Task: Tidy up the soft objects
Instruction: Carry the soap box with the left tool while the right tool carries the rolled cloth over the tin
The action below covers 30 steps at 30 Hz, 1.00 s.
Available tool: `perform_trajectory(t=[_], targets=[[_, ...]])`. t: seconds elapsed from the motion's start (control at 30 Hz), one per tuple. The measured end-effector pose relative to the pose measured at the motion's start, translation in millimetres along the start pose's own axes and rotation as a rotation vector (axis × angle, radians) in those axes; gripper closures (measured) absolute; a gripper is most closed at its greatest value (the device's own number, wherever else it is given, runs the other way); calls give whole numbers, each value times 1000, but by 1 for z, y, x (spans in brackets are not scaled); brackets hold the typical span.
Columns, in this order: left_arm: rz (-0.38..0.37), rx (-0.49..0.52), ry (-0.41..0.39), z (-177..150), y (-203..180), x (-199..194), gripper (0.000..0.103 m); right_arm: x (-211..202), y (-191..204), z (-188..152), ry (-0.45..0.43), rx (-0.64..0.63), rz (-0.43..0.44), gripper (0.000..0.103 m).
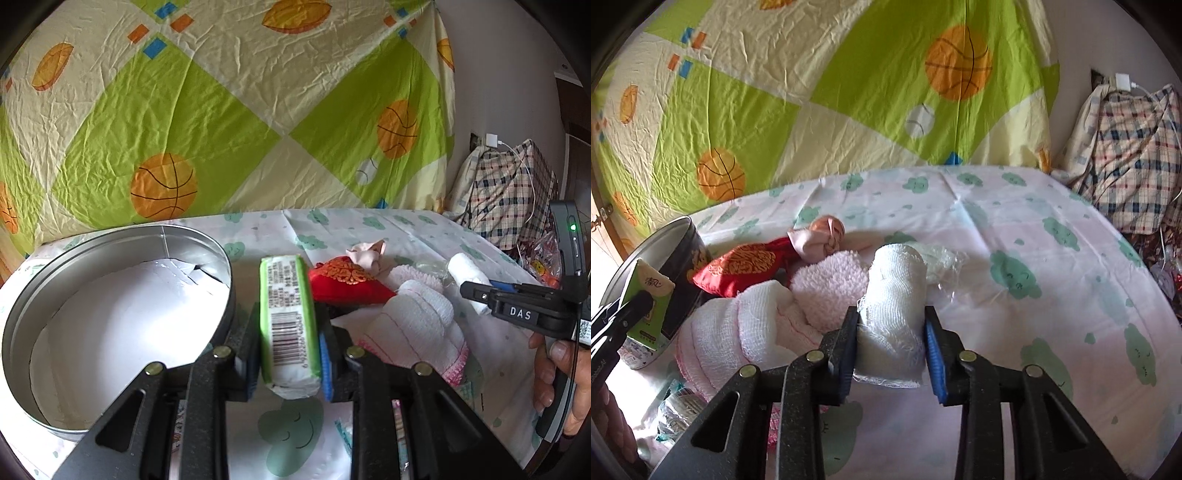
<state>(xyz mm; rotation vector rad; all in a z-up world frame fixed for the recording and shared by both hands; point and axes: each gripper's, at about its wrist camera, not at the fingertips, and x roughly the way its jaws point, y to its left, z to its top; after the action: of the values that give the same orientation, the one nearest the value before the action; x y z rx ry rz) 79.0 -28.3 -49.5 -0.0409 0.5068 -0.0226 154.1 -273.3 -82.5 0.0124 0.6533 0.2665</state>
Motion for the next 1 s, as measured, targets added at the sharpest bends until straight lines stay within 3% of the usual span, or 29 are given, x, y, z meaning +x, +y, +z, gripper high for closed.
perform_trajectory(t=[0.67,1.0], targets=[[14,-18,-98,-4,4,-18,79,-44,8,-5,-255,-19,-53,68],[34,-34,-134,-6,11,-26,79,-60,26,-11,-381,-48,-22,68]])
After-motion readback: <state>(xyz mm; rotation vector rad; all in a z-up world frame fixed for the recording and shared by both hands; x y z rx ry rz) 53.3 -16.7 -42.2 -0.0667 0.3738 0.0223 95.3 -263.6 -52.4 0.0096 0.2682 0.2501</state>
